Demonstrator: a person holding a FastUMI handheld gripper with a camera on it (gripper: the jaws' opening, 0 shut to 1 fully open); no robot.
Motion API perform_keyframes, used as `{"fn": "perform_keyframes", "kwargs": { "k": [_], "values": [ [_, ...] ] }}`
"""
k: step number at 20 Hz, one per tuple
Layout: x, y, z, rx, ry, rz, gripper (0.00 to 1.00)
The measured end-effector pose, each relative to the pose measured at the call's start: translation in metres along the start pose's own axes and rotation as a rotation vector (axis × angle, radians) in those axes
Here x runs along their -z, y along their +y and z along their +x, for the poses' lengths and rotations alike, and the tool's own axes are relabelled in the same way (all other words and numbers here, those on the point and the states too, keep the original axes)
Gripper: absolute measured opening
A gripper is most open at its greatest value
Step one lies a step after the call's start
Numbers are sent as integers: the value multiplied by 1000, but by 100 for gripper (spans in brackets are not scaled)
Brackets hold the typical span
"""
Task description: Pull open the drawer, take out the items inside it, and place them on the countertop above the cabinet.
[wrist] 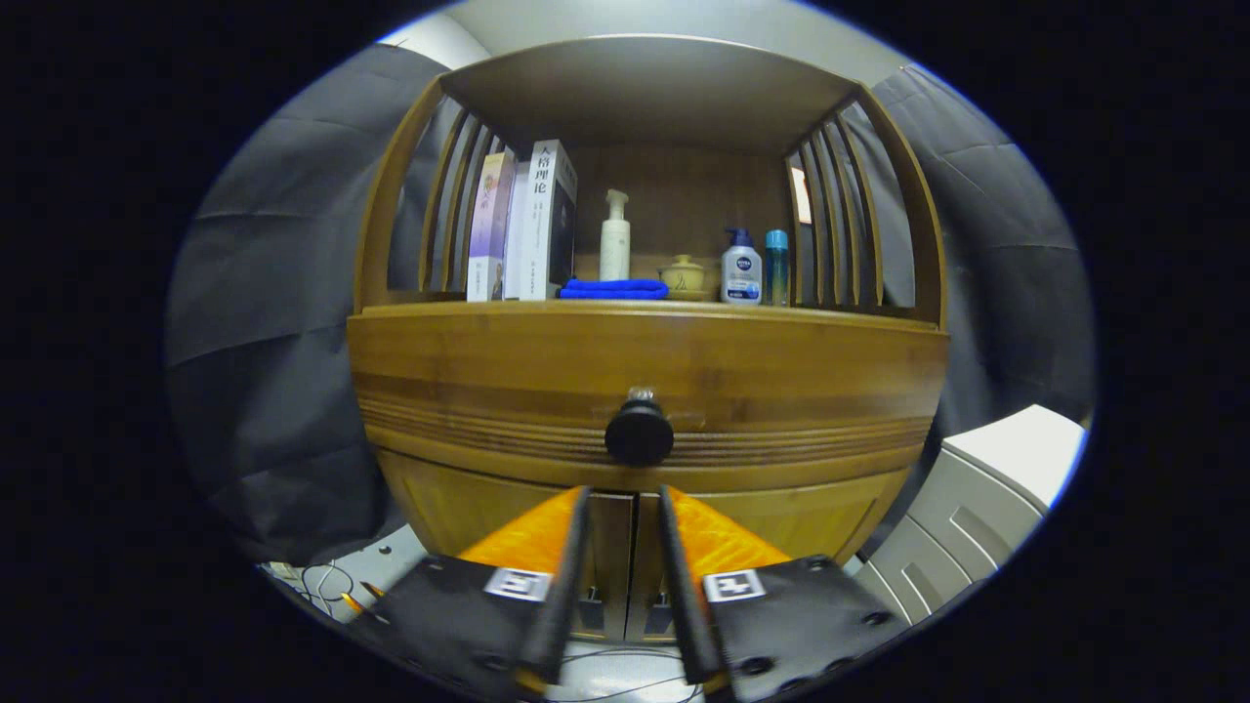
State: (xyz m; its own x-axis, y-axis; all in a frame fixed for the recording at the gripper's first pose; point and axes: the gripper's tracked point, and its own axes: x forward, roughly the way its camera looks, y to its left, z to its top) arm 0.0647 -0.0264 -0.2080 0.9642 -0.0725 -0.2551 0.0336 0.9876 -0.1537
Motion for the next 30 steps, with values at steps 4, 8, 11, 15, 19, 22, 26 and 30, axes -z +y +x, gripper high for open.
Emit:
{"fn": "perform_keyframes", "kwargs": {
  "k": [4, 8, 11, 15, 19, 22, 26, 30],
  "values": [
    [-9, -9, 19, 17, 19, 6, 63],
    [-23, 1, 32, -12, 6, 4, 65],
    [-24, -2, 43, 26, 25, -5, 61],
    [-23, -4, 46, 32, 52, 18, 34],
    [-21, -4, 36, 21, 90, 58, 27],
    [-17, -5, 19, 12, 78, 54, 27],
    [-12, -4, -6, -6, 60, 30, 27],
    [-8, -3, -31, -12, 50, 8, 27]
  ]
}}
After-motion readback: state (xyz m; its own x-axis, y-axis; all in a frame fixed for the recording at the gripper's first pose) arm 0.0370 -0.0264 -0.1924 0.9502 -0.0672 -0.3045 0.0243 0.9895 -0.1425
